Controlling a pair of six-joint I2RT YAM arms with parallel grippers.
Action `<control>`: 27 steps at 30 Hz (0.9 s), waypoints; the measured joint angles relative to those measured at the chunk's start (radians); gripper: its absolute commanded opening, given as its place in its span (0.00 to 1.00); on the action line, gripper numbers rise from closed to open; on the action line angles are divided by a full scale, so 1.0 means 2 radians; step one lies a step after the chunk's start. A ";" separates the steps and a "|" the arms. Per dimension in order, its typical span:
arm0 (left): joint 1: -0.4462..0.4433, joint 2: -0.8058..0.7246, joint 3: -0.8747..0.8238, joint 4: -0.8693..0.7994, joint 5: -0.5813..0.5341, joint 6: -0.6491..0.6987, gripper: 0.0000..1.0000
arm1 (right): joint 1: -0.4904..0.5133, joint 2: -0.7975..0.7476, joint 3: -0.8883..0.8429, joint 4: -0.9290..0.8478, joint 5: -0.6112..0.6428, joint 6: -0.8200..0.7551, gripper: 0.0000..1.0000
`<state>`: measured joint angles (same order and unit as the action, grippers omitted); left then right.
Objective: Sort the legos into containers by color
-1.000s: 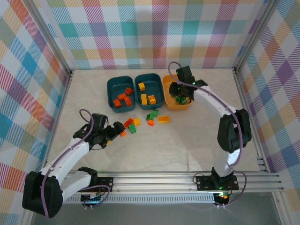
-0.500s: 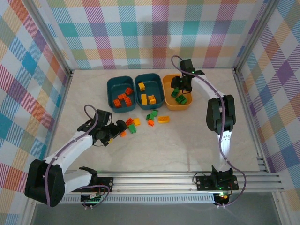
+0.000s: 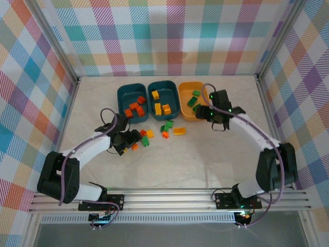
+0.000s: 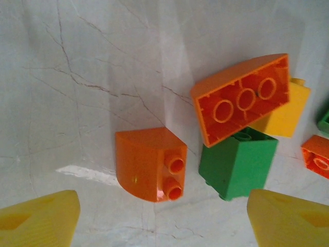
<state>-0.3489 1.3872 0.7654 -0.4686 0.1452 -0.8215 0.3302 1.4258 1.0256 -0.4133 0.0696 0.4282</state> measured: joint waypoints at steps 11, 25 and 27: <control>-0.011 0.050 0.000 0.012 -0.003 -0.008 0.41 | 0.000 -0.103 -0.114 -0.014 0.014 0.016 0.69; -0.012 0.007 -0.001 -0.007 -0.017 -0.014 0.30 | 0.000 -0.125 -0.115 -0.015 0.020 0.016 0.70; -0.012 -0.010 -0.001 -0.015 -0.018 -0.014 0.30 | 0.000 -0.126 -0.115 -0.015 0.020 0.016 0.70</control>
<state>-0.3729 1.3670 0.7628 -0.4980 0.1097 -0.8486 0.3305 1.1740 0.7963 -0.4438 0.1089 0.4599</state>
